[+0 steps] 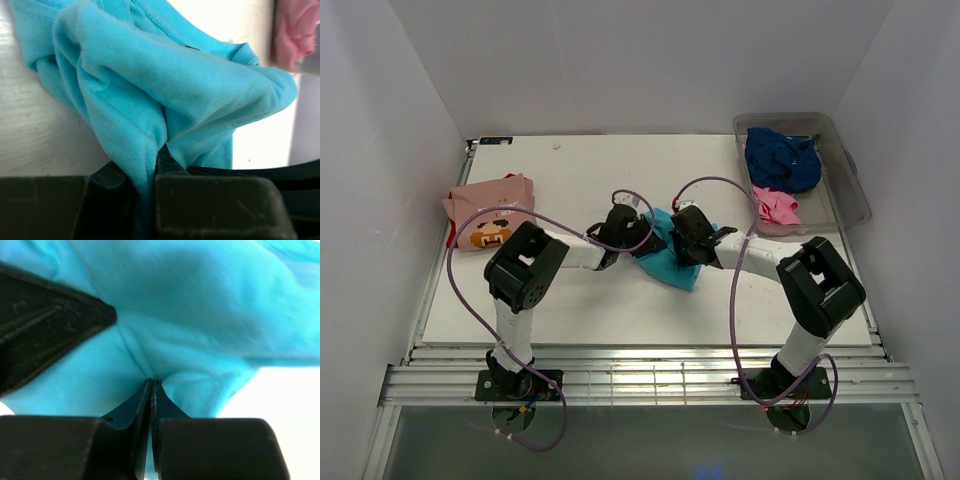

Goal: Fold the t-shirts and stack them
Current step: Put the neatly folded tshirt into the corner of the board with the left arm

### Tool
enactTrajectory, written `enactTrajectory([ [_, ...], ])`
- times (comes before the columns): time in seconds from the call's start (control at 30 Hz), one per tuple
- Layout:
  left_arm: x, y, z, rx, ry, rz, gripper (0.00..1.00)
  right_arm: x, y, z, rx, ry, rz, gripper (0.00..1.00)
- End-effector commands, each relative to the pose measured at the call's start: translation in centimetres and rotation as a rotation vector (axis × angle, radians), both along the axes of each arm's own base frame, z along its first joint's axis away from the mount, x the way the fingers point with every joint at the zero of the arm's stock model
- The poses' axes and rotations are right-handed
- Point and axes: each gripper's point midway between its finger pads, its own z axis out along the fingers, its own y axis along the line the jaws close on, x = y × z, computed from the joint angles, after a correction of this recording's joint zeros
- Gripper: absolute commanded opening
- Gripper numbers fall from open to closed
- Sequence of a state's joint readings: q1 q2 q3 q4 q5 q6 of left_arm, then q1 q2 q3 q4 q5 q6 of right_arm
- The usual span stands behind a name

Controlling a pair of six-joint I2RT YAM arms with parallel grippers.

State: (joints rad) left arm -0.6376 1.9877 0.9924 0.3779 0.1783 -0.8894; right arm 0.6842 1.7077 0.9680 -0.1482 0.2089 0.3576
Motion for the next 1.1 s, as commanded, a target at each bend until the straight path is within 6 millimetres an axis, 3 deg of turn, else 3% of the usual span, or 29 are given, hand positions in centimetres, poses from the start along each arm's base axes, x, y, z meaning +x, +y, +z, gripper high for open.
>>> enactTrajectory([
  [0.0,0.0,2.8,1.6,0.224,-0.046,-0.019,0.00,-1.6,-1.7,1.2,-0.047,0.013,-0.027,0.08],
  [0.03,-0.1,4.2,1.4,0.308,-0.037,-0.008,0.00,-1.7,-2.2,1.8,-0.066,0.013,-0.035,0.08],
  [0.13,1.0,7.1,4.1,0.450,-0.095,0.006,0.00,-1.6,-2.8,4.1,-0.073,-0.028,-0.041,0.09],
  [0.3,2.8,11.9,7.6,0.546,-0.129,0.055,0.00,-1.6,-2.7,6.9,-0.034,-0.075,-0.032,0.10],
  [0.4,3.3,14.9,9.5,0.600,-0.150,0.085,0.00,-1.7,-2.6,7.6,-0.024,-0.084,-0.014,0.10],
  [0.77,6.3,27.9,15.5,0.746,-0.183,0.276,0.00,-2.2,-1.5,7.1,0.027,-0.065,0.035,0.09],
  [1.07,9.1,35.9,18.3,0.774,-0.201,0.406,0.00,-3.6,-1.9,5.9,0.038,-0.034,0.051,0.08],
])
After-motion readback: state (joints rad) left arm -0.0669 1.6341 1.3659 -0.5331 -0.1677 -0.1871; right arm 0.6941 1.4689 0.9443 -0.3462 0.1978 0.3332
